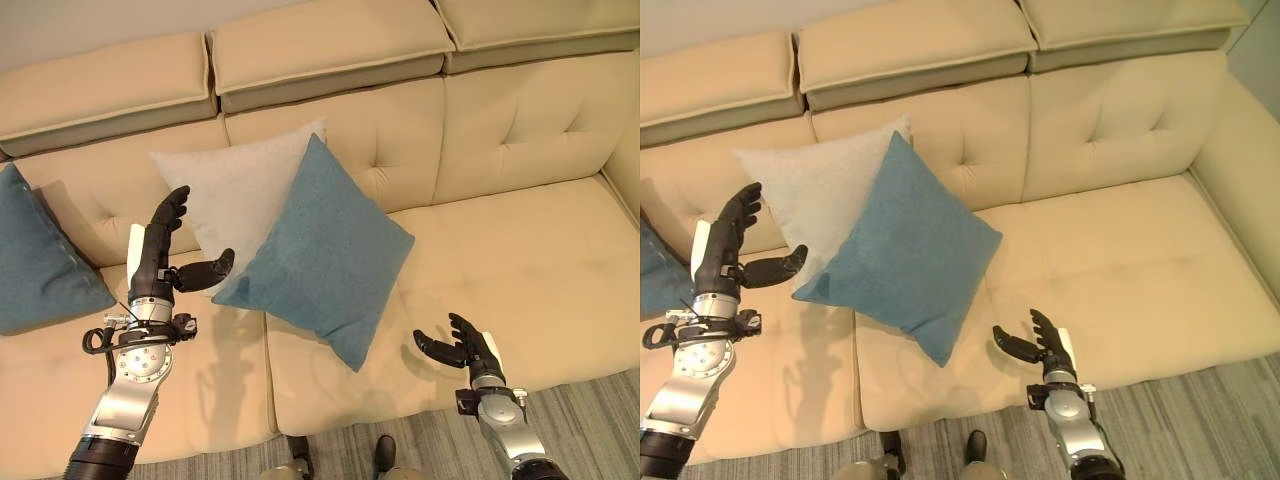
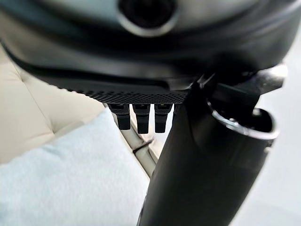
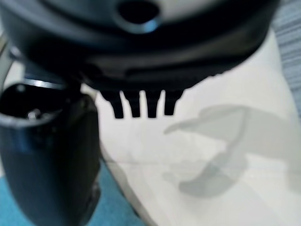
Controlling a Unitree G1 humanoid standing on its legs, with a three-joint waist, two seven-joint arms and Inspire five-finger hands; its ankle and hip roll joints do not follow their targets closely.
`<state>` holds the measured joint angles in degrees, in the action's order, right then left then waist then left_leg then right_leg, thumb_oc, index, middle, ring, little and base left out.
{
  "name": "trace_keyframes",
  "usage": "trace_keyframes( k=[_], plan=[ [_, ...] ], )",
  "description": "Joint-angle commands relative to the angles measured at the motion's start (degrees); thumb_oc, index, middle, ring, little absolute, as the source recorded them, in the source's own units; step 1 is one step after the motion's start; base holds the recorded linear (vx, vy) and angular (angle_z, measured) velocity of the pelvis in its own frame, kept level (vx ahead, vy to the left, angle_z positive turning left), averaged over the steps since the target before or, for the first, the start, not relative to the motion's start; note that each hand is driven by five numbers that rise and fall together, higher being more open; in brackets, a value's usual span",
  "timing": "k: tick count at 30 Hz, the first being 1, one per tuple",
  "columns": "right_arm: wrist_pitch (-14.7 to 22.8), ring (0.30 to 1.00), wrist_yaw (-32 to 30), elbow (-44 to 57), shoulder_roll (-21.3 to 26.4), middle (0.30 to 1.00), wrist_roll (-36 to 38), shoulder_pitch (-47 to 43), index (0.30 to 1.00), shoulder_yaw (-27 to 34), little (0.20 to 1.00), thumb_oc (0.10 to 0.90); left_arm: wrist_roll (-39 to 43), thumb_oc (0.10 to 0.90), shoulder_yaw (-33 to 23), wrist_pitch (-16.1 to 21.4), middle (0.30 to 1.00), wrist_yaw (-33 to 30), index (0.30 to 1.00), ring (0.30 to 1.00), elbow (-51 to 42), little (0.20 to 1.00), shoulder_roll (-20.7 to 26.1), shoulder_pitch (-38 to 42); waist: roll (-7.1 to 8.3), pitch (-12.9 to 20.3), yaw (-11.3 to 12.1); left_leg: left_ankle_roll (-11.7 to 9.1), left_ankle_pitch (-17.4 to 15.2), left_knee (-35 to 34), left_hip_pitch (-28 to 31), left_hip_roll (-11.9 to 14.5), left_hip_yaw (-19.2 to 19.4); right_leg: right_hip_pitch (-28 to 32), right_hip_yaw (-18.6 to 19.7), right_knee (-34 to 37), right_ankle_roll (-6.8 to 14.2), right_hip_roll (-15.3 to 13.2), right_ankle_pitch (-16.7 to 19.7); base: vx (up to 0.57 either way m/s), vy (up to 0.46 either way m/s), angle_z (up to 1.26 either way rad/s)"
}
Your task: Pick up all the scattered cushions and arrange them neatly on the sofa.
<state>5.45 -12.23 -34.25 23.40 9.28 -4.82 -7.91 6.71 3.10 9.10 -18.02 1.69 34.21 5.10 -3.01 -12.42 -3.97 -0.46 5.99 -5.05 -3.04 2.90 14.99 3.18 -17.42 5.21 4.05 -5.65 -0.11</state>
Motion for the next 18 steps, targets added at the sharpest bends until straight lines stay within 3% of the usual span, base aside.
trace_keyframes(
  k=[1,7,11,18],
  plan=[
    [3.5,0.9,-0.8,4.2,1.5,0.9,-0.6,-5.4,0.9,0.7,0.9,0.8,-3.0,0.8,2.0,3.5,0.9,0.9,0.9,0.9,1.0,0.9,-0.4,10.8,0.46,1.2,-1.7,-4.9,-4.7,0.0,2.3,1.5,1.0,-1.5,2.2,-0.2,4.9,-3.0,-1.4,-0.04,-0.01,0.0],
    [3.2,0.9,-1.3,4.4,0.0,0.9,-0.3,-7.9,0.9,-1.3,0.9,0.8,-5.6,0.8,11.0,0.0,0.9,3.0,0.9,0.9,10.7,0.9,-6.4,16.1,0.57,0.5,-3.8,-4.8,-4.4,0.0,0.4,1.9,1.9,-4.3,3.6,-0.2,4.9,-2.7,-0.7,-0.04,0.005,-0.03],
    [3.7,0.9,-2.0,5.2,-1.5,0.9,0.9,-9.3,0.9,-1.9,0.9,0.8,-8.5,0.8,14.0,-1.5,0.9,1.8,0.9,0.9,15.9,0.9,-8.4,18.5,0.59,0.1,-5.0,-4.8,-4.4,0.0,-0.8,1.9,2.7,-6.5,5.0,-0.2,4.9,-2.4,0.0,-0.03,0.006,-0.1],
    [4.9,0.9,-2.4,7.2,-1.9,0.9,2.5,-9.1,0.9,-1.8,0.9,0.8,-13.5,0.8,14.5,-2.8,0.9,-1.4,0.9,0.9,20.5,0.9,-8.8,19.3,1.02,0.6,-5.5,-4.6,-4.0,0.0,-3.1,2.3,3.7,-10.0,6.6,-0.3,4.7,-2.1,0.8,-0.03,-0.004,-0.18]
  ],
)
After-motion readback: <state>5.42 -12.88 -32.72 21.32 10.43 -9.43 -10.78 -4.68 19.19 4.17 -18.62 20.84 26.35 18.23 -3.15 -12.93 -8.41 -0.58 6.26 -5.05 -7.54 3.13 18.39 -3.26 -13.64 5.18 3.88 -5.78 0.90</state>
